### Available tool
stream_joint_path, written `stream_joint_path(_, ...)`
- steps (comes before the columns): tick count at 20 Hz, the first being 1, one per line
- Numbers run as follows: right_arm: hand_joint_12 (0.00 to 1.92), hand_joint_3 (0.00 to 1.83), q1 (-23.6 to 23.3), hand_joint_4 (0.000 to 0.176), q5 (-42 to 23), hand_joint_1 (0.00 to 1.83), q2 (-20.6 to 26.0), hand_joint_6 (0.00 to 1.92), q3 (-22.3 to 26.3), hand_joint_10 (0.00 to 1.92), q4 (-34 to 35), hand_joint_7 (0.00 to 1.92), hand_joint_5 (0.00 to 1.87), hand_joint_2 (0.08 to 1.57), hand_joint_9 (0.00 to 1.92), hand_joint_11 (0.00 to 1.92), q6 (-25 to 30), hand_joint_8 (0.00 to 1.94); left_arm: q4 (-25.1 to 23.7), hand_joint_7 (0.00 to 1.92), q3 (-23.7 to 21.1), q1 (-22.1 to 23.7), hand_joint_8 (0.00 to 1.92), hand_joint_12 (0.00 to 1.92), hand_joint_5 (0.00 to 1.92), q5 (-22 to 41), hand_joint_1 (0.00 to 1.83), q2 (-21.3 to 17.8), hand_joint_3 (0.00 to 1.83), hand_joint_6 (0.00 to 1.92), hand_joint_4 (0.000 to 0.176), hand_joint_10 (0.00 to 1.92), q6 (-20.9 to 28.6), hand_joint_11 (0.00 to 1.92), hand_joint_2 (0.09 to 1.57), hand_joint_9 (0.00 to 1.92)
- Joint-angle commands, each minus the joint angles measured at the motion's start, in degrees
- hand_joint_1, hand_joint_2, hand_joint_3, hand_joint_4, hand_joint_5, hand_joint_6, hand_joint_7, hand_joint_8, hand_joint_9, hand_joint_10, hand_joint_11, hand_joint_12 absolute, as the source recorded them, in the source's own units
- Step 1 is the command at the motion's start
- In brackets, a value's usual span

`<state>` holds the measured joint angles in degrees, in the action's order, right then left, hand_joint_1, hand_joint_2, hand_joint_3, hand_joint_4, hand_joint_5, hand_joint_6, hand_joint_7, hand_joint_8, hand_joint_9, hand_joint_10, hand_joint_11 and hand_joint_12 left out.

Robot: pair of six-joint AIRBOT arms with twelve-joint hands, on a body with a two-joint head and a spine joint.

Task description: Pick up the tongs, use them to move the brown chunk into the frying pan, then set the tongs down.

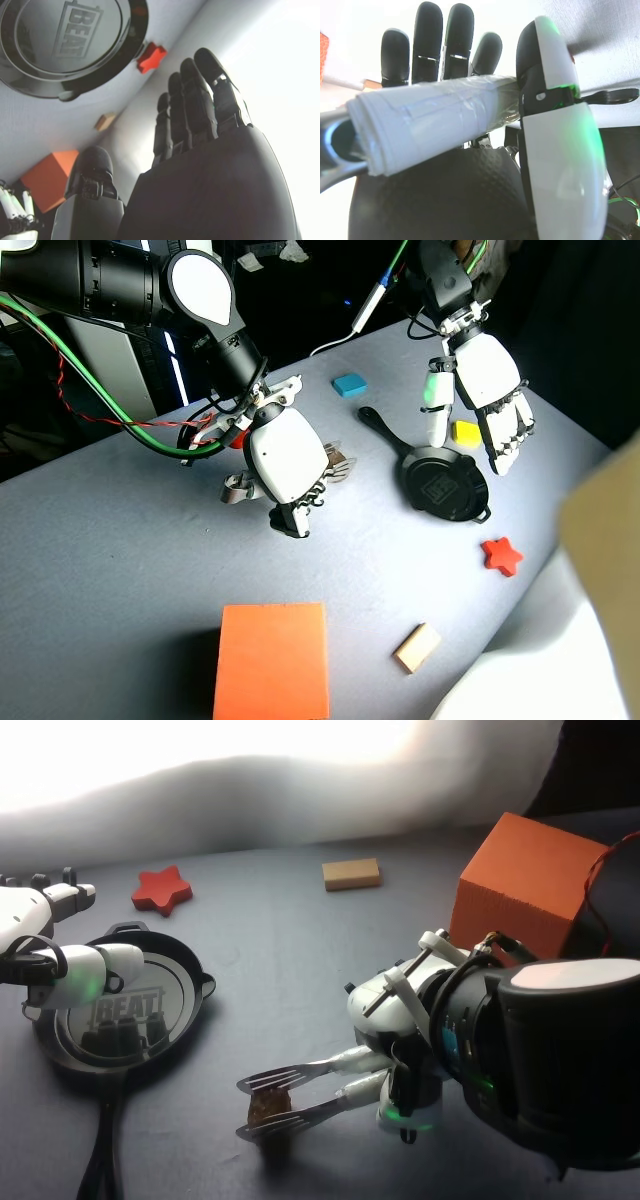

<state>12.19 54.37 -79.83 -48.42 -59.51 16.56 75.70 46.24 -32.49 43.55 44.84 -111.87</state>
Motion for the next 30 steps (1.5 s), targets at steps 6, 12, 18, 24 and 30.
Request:
stream_joint_path(6,1.59,0.00,-2.07,0.000,-0.44,1.18,0.66,1.20,0.00,0.80,-3.37,0.96,0.89,1.17,0.88,0.46,-0.27,0.89,-2.87,0.25,0.03,0.51,0.00,0.91,0.13,4.48,0.00,-0.43,0.00,0.00,0.055,0.00,-0.29,0.00,1.28,0.30)
stream_joint_path(12,1.60,0.00,-4.27,0.000,-1.49,1.20,0.29,1.23,-2.11,0.81,-3.37,0.90,0.89,1.17,0.90,0.48,-0.18,1.06,-2.87,0.27,0.10,0.47,0.00,0.95,0.15,4.48,0.03,-0.42,0.00,0.00,0.046,0.00,-0.32,0.00,1.28,0.31)
stream_joint_path(18,1.60,0.00,-6.51,0.000,-3.97,1.20,-1.36,1.23,-6.14,0.80,-3.39,0.90,0.89,1.17,0.89,0.48,0.61,1.07,-1.84,0.27,1.53,0.04,0.00,0.96,0.15,3.44,0.01,-0.36,0.00,0.00,0.052,0.00,-0.32,0.00,1.28,0.31)
stream_joint_path(24,1.62,0.00,-9.06,0.000,-8.81,1.19,-4.84,1.24,-12.51,0.83,-3.41,0.89,0.89,1.17,0.88,0.47,1.11,1.08,-1.47,0.29,5.98,-1.53,0.00,0.95,0.17,3.03,0.02,0.01,0.00,0.00,0.047,0.00,0.43,0.00,1.28,0.33)
stream_joint_path(30,1.62,0.00,-9.52,0.009,-14.02,1.20,-10.21,1.23,-20.04,0.84,-3.42,0.91,0.88,1.16,0.90,0.48,-0.40,1.07,-1.51,0.28,9.22,-4.55,0.00,0.96,0.17,2.97,0.02,-0.02,0.00,0.00,0.047,0.00,3.57,0.00,1.29,0.32)
